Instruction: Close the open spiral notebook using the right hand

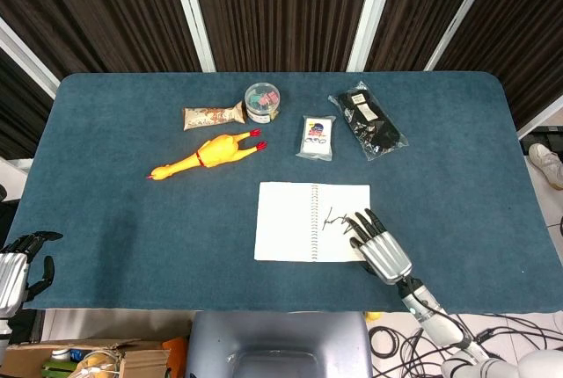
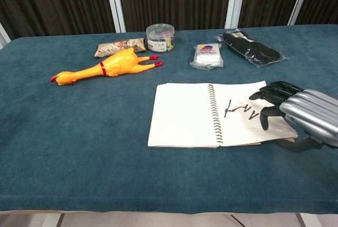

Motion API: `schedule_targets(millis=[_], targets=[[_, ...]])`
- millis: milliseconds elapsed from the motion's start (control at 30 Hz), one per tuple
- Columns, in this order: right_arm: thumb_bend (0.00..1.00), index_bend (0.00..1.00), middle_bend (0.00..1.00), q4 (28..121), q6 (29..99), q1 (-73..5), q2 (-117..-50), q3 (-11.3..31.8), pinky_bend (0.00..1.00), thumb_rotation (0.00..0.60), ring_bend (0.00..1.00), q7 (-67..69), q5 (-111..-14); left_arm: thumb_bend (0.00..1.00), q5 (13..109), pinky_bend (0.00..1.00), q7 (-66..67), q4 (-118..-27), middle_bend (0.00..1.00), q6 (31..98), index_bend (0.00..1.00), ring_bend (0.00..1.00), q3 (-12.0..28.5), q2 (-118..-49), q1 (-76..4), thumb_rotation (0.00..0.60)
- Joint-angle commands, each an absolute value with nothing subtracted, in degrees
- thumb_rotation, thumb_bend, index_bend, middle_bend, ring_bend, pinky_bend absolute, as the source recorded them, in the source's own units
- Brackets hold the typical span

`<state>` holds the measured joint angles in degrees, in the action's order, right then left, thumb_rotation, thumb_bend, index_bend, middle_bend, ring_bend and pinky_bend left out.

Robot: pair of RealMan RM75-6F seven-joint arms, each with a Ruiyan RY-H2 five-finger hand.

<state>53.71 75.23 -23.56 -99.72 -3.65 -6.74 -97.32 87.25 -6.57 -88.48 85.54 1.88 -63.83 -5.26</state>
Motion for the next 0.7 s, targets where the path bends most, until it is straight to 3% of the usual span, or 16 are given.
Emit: schedule_targets(millis=[33, 700], targets=[[0.37, 0.5, 0.12, 53.79, 75.25, -23.51, -99.67, -3.62, 0.06, 0.6, 0.04, -6.76, -97.25, 0.64, 87.3, 0.5, -6.61, -88.49, 0.36, 85.48, 0.36, 0.33, 1.87, -63.85, -5.31, 0.6], [0.37, 0.5, 0.12, 53.61, 75.49, -23.73, -99.68, -3.39, 0.06, 0.6, 0.04, -6.54, -97.33, 0.64, 87.27, 0.5, -6.23, -88.78, 0.36, 85.55, 0.36, 0.33, 1.86, -63.89, -5.3, 0.6]])
